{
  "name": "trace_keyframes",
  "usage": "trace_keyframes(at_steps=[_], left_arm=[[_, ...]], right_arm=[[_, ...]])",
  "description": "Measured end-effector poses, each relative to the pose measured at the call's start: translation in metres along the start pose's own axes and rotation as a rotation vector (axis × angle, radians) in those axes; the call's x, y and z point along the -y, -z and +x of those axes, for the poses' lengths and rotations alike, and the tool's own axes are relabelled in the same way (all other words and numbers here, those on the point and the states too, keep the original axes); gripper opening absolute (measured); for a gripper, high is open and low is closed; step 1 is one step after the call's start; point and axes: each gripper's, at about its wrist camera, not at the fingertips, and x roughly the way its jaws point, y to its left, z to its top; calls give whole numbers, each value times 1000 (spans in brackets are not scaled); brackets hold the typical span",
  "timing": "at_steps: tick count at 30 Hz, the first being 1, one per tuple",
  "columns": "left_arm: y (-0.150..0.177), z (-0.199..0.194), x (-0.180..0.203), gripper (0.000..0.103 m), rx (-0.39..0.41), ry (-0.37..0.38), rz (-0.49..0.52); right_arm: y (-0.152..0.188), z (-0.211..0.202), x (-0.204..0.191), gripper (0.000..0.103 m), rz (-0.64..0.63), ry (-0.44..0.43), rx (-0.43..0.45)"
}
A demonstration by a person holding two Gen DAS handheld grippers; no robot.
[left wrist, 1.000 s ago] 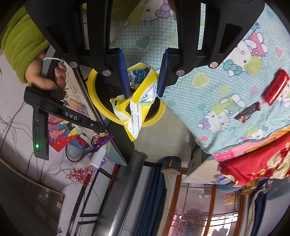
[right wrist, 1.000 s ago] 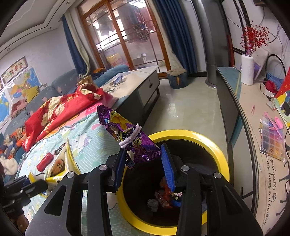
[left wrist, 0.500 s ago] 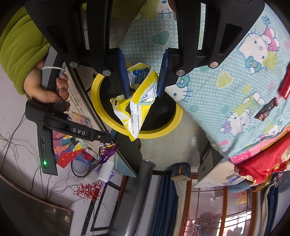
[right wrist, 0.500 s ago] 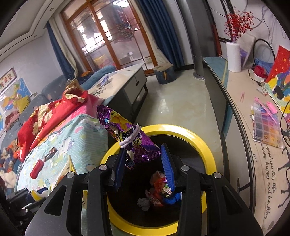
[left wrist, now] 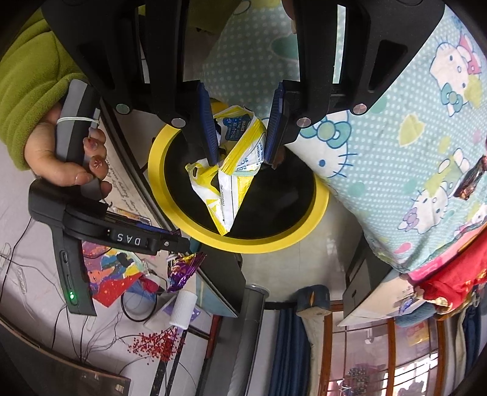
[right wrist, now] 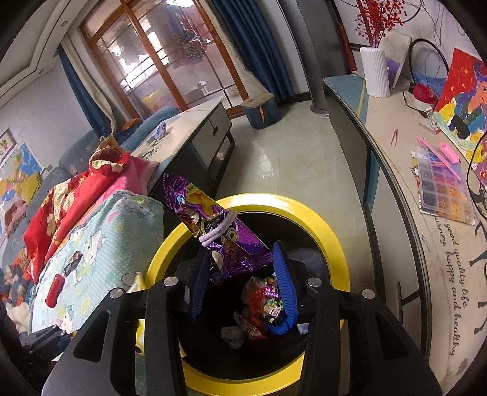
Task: Collect trash
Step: 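Open both tools to drop the wrappers into the bin, then move both tools back to the red can and brown wrapper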
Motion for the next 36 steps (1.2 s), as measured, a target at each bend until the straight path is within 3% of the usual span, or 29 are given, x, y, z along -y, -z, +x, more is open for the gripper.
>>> trace_keyframes(at_steps=[2, 4, 6, 10, 12, 20, 36], left_arm=[[0, 3, 0, 25, -5, -4, -2], [-2, 5, -2, 32, -4, 3, -12], [-4, 4, -6, 61, 11, 5, -31], [-5, -4, -15, 71, 40, 9, -73], [-5, -11, -20, 90, 69, 1, -86], [0, -33, -41, 92, 127, -41, -148], [17, -87, -89, 92, 252, -168, -242]], right_arm=[[1, 1, 2, 43, 8, -4, -4], [0, 2, 2, 46, 7, -7, -7], [1, 2, 2, 50, 17, -8, -5], [3, 3, 2, 62, 16, 1, -7], [5, 4, -1, 62, 10, 7, -9], [5, -5, -23, 69, -50, 14, 34], [12, -23, -97, 70, -216, -66, 65]])
